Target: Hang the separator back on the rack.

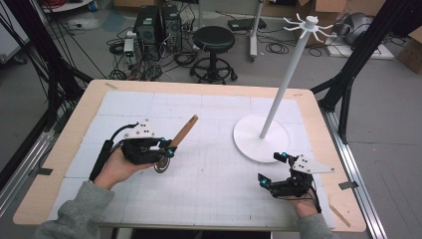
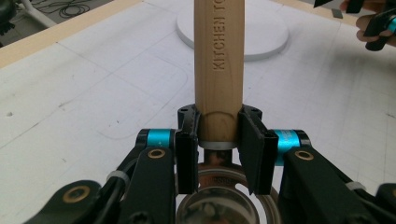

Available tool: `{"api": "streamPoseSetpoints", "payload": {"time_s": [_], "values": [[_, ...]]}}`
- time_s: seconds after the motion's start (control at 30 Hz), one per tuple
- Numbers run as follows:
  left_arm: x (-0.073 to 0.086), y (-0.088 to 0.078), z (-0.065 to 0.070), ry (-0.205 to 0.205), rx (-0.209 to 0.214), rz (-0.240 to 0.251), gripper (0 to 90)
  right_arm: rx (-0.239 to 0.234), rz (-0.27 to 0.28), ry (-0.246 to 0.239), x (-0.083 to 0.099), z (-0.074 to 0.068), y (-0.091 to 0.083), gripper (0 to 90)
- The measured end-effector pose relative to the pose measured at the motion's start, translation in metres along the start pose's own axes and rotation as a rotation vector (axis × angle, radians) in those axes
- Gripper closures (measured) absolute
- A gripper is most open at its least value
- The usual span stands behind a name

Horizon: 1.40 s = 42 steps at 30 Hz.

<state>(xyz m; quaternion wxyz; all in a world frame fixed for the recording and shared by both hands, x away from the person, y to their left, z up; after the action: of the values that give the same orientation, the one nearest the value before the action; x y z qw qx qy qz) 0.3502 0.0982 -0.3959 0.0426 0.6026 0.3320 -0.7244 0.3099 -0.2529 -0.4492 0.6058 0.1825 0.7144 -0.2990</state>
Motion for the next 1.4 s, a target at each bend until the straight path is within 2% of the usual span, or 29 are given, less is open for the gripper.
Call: {"api": "streamPoseSetpoints", "payload": {"time_s": [0.4,0.67,0.83,1.1,1.17,1.4], "values": [[-0.024,0.008,0.01,-0.003,0.015,0.053,69.2,0.003,0.005,0.001,-0.001,0.0,-0.001,1.0],[-0.04,0.011,0.014,0.0,0.012,0.082,69.3,0.003,0.007,-0.003,-0.001,0.0,0.0,1.0],[-0.051,0.013,0.017,0.021,0.005,0.103,69.2,0.001,0.008,0.001,-0.001,0.0,-0.001,1.0],[-0.068,0.014,0.018,0.016,-0.018,0.142,69.2,0.0,0.009,-0.003,-0.002,-0.001,-0.001,1.0],[-0.073,0.014,0.019,0.007,-0.009,0.157,69.2,0.0,0.008,-0.004,-0.002,-0.001,-0.001,1.0],[-0.087,0.018,0.021,0.009,-0.009,0.158,69.2,-0.003,0.005,-0.001,-0.001,-0.002,-0.001,1.0]]}}
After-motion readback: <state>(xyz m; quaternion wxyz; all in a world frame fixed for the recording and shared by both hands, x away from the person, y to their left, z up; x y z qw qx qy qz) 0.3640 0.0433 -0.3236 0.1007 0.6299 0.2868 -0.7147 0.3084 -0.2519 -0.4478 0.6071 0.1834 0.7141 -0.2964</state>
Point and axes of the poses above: each handheld gripper's, and its own axes: y roughly forward along the jaws, x roughly out of its underside, z roughly to its right, the point moved 7 cm from there along y, roughly forward along the jaws, and after that the axes turned 4 degrees about z, right-handed, at the moved point
